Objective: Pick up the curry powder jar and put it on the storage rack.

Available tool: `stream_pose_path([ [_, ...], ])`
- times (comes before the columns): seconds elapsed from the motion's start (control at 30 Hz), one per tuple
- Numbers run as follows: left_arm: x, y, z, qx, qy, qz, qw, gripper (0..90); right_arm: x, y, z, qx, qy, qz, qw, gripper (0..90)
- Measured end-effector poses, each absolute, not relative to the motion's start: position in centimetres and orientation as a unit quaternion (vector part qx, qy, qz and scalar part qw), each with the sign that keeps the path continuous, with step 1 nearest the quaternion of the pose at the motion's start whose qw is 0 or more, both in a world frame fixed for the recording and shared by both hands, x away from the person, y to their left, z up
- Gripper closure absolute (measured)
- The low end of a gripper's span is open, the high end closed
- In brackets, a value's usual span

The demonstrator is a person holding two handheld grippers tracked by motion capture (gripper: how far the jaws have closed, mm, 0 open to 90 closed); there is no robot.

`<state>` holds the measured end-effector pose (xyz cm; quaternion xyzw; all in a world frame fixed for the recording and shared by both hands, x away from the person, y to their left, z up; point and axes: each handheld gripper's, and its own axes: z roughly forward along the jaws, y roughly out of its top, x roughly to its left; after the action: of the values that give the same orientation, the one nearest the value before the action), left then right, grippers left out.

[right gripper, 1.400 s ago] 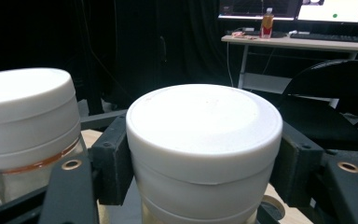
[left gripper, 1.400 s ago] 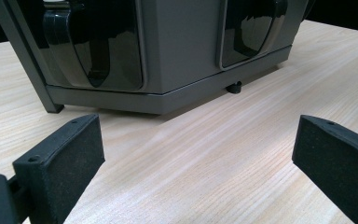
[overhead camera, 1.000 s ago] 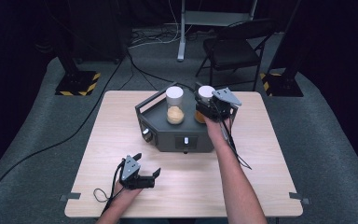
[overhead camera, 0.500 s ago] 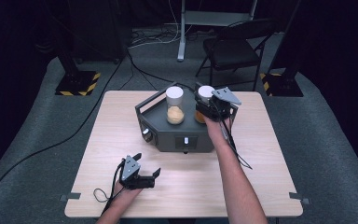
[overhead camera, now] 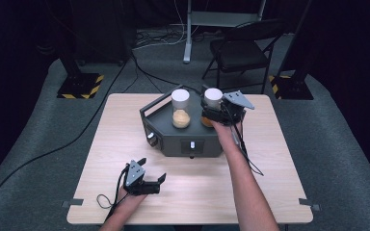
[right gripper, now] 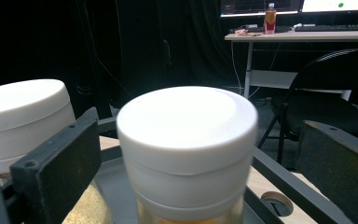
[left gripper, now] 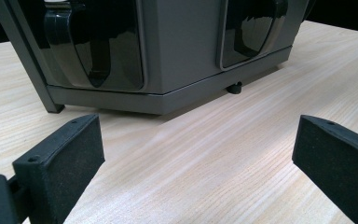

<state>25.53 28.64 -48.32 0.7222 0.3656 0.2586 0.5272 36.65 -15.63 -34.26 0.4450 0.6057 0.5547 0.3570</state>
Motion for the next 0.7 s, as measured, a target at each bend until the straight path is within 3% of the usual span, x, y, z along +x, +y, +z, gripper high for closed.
stream_pose_path([
  [0.7, 25.6, 28.5, -48.2, 0.722, 0.369, 0.259, 0.525, 1.8, 32.7, -18.8, -34.7, 0.417, 0.601, 0.586, 0.349, 0.0],
])
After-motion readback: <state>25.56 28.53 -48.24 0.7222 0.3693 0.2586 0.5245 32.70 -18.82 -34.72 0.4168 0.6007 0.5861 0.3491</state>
